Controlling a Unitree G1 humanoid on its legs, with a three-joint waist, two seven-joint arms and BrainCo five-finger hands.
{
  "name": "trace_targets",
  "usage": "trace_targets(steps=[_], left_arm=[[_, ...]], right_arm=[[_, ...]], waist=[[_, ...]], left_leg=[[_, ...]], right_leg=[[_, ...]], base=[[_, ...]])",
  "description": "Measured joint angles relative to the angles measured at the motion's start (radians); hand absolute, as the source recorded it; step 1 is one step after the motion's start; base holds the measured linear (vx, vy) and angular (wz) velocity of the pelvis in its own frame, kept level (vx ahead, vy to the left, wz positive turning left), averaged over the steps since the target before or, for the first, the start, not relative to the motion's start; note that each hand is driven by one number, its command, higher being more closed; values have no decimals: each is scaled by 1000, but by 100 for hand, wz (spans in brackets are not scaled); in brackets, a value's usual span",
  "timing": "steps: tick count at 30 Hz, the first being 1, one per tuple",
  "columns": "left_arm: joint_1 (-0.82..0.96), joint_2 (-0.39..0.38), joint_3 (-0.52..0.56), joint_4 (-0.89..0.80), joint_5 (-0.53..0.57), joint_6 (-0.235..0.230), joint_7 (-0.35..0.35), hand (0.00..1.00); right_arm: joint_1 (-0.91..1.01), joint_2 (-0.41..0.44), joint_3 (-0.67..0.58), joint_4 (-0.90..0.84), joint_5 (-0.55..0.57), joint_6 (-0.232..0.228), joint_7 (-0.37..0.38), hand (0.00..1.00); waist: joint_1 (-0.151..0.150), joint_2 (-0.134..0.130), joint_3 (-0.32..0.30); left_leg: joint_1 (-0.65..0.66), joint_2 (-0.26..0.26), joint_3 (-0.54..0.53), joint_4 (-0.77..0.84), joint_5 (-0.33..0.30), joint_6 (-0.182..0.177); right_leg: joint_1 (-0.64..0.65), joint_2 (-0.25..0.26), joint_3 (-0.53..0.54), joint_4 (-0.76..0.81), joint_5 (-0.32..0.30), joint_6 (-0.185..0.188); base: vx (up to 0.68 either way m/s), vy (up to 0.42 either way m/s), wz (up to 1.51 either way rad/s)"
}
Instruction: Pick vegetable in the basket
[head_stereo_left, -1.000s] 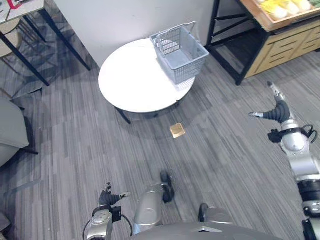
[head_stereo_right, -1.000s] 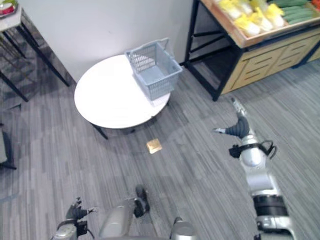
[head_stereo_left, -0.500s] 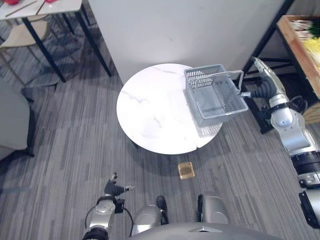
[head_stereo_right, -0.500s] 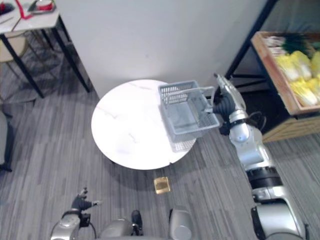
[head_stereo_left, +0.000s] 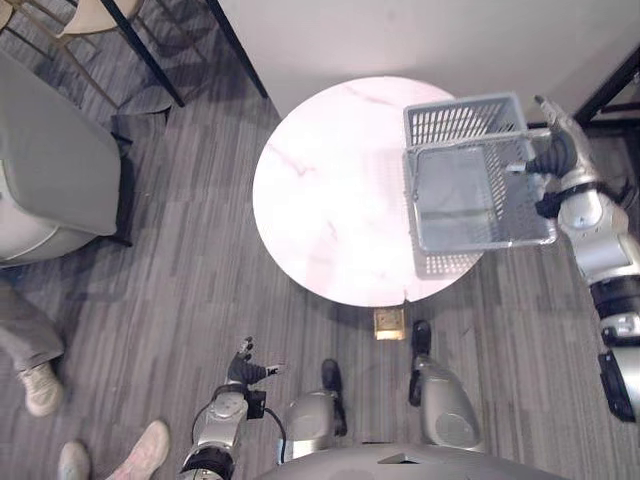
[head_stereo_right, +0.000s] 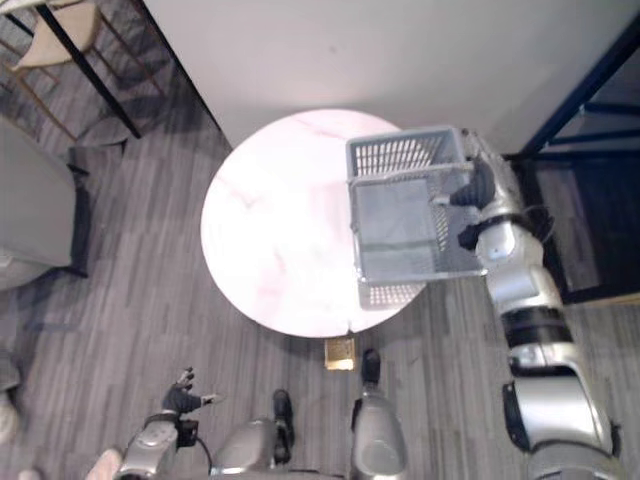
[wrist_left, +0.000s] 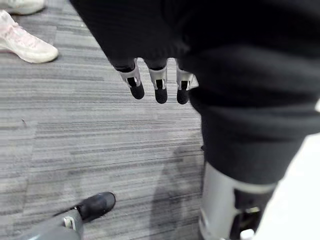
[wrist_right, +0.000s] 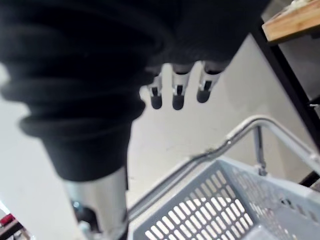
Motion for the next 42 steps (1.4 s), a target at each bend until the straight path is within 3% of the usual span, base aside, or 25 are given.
trace_targets(steps=[4, 7, 8, 15, 19, 22, 26, 30, 33, 36, 38, 39, 42], left_arm=[[1, -1, -19, -2, -1, -5, 0, 0], [0, 0, -38, -7, -7, -25, 0, 0], [0, 3, -40, -26, -10, -28, 1, 0], [-6, 6, -90, -64, -39, -43, -2, 0], [-22, -4, -98, -81, -49, -43, -4, 0], [-42, -33, -100, -86, -48, -45, -5, 0], [-42, -62, -121, -85, -47, -44, -7, 0], [-29, -64, -149, -66, -43, -39, -8, 0], [-12, -62, -165, -39, -23, -30, -23, 0], [41, -56, -158, -25, -2, -13, -43, 0], [51, -42, -155, -20, 3, 1, -46, 0], [54, -36, -153, -20, 4, 1, -49, 0], [51, -11, -114, -21, 34, 4, -64, 0]], right_arm=[[-94, -6, 43, 55, -38, -4, -26, 0], [-178, -66, 121, 103, -44, -19, -35, 0], [-214, -92, 139, 103, -65, -30, -39, 100], [-395, -217, 323, 133, -184, -61, -55, 100], [-412, -234, 373, 125, -200, -66, -52, 100], [-413, -239, 422, 96, -252, -63, -47, 100], [-348, -232, 493, 79, -292, -62, -4, 100], [-179, -222, 505, 72, -314, -71, 38, 100], [-4, -199, 443, 85, -332, -94, 82, 100], [205, -98, 262, 90, -348, -101, 107, 100], [380, -17, 72, 47, -339, -96, 102, 100], [420, -4, 40, 28, -335, -92, 102, 100], [637, 111, -193, -62, -193, -50, 94, 100]], waist=[[4, 9, 12], [3, 29, 38], [4, 30, 42], [7, 38, 73], [9, 39, 73], [14, 37, 71], [28, 34, 64], [50, 9, 3], [54, -21, -23], [54, -72, -80], [30, -102, -107], [18, -110, -115], [-36, -142, -144]], left_leg=[[-46, -12, 17, -9, 8, 0], [-61, -24, 23, -32, 31, 1], [-92, -30, 24, -34, 42, 0], [-184, -31, 41, -68, 75, -11], [-199, 1, 127, -66, 82, -20], [-188, 4, 131, -65, 98, -14], [-131, 9, 128, -49, 98, -14], [-80, 11, 98, -48, 97, -13], [-18, 11, 51, -24, 66, -12], [0, 7, 39, 7, 14, -5], [29, -4, 26, 9, -1, 1], [32, -6, 25, 9, -4, 1], [43, -11, 38, 13, -16, -2]], right_leg=[[-50, -10, 0, -7, 28, 1], [-75, -22, 0, -7, 38, 2], [-107, -29, 0, -7, 41, 1], [-212, -31, 1, -7, 66, 0], [-225, -27, -9, -7, 70, -5], [-213, -27, -19, -7, 78, -14], [-134, -28, -42, -6, 66, -15], [-65, -29, -73, -7, 43, -8], [32, -29, -102, -7, 10, 11], [67, -30, -104, -7, -1, 20], [99, -40, -104, -7, -3, 32], [105, -43, -104, -7, -5, 35], [109, -46, -90, -7, -10, 44]], base=[[-48, 26, 2], [-65, 26, 3], [-93, 24, 9], [-74, 17, 5], [-43, 22, 5], [-3, 41, 6], [36, 47, 11], [39, 32, 22], [30, 44, 31], [46, 40, 6], [74, 61, 8], [67, 58, 2], [88, 40, -15]])
